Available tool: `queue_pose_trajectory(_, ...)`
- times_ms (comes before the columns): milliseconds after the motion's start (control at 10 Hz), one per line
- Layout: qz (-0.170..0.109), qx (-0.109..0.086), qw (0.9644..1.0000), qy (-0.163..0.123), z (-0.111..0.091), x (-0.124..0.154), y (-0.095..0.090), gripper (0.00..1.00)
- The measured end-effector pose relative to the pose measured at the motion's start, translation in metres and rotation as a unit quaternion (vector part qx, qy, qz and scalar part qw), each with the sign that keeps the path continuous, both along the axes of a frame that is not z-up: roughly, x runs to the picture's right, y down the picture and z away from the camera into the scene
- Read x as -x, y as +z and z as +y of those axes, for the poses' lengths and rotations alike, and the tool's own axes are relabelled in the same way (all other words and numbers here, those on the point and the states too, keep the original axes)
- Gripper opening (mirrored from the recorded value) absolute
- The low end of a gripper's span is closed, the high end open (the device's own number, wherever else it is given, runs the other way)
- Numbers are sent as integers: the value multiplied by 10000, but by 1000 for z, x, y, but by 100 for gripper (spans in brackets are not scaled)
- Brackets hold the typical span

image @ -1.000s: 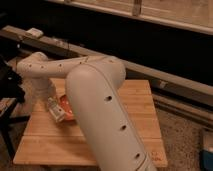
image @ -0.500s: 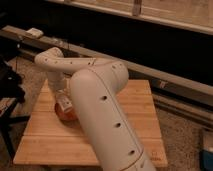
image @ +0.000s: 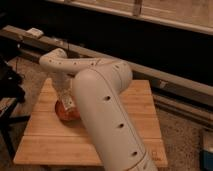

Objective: Place the bottle in the ceramic bowl

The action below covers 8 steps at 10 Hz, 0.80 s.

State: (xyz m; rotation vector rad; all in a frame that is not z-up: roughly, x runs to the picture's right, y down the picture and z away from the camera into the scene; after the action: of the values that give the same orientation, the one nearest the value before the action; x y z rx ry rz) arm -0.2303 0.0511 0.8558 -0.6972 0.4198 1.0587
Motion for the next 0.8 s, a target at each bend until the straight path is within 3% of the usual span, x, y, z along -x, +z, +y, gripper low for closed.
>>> queue_pose_trajectory(200, 116, 8, 9998, 174, -2, -6, 1, 70)
queue_pose_trajectory(800, 104, 0, 9998, 184, -3, -5, 1, 70)
